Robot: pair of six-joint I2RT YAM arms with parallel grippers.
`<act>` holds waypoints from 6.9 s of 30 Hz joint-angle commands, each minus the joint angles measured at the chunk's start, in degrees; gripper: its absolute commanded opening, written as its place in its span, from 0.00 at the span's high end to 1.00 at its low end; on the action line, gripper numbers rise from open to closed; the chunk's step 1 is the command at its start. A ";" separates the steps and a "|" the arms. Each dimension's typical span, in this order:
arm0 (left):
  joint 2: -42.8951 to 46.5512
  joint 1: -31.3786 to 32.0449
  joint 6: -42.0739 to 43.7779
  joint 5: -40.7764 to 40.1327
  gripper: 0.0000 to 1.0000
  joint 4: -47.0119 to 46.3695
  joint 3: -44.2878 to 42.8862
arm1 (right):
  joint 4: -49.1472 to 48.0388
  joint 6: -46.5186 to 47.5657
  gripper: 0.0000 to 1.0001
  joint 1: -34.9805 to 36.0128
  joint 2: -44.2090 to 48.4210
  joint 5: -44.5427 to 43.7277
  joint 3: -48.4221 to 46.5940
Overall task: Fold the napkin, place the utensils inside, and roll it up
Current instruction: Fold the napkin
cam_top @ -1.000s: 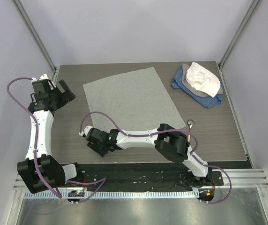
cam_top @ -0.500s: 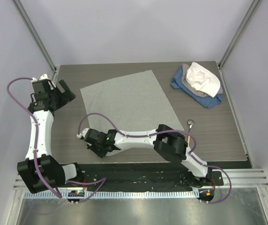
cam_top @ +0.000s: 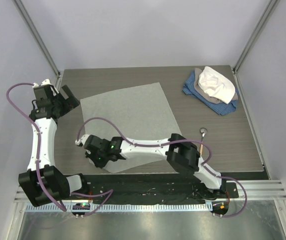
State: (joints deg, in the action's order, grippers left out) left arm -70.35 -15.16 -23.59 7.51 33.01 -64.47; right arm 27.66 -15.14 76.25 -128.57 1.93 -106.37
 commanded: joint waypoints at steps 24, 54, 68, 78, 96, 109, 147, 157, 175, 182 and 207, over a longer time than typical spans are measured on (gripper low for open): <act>0.65 -1.63 0.57 -1.27 0.00 -3.83 1.27 | -1.47 11.88 0.99 -35.02 2.37 -6.06 -2.87; -0.84 -1.63 -0.05 0.23 0.00 -4.10 1.36 | -4.63 13.29 0.99 -45.13 -11.17 -14.41 -18.96; -1.37 -1.63 -0.05 0.67 0.00 -4.01 1.36 | -8.41 11.80 0.99 -48.21 -15.30 -14.68 -23.97; -1.64 -1.63 -0.22 1.10 0.00 -4.01 1.27 | -9.20 10.83 0.99 -49.62 -18.38 -14.94 -26.70; -1.99 -1.63 -0.66 2.25 0.00 -4.10 1.27 | -11.05 10.83 0.99 -51.02 -18.99 -16.35 -27.40; -1.90 -1.63 -0.66 2.34 0.00 -4.19 1.27 | -11.31 11.18 0.99 -52.08 -19.79 -16.52 -28.10; -2.43 -1.63 -0.93 3.57 0.00 -4.27 1.36 | -13.68 13.29 0.25 -52.17 -12.50 -12.40 -26.88; -1.99 -1.63 -1.28 4.00 0.00 -4.80 1.71 | -12.90 9.78 0.19 -52.08 2.42 -11.94 -11.60; -0.85 -1.72 -2.51 6.47 0.00 -6.47 2.77 | 0.63 -2.60 0.28 -52.25 33.46 -14.94 32.26; -0.84 -1.63 -2.86 6.99 0.00 -6.82 3.03 | 3.10 -10.07 0.43 -52.17 43.04 -6.95 45.52; -1.29 -1.63 -3.83 8.49 0.00 -7.35 3.38 | 5.56 -16.15 0.75 -52.17 47.71 -5.09 58.11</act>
State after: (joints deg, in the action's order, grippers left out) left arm -72.71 -16.43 -26.89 14.68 28.36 -61.12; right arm 32.75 -30.22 24.25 -82.37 -1.67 -48.82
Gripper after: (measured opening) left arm 0.996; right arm 0.252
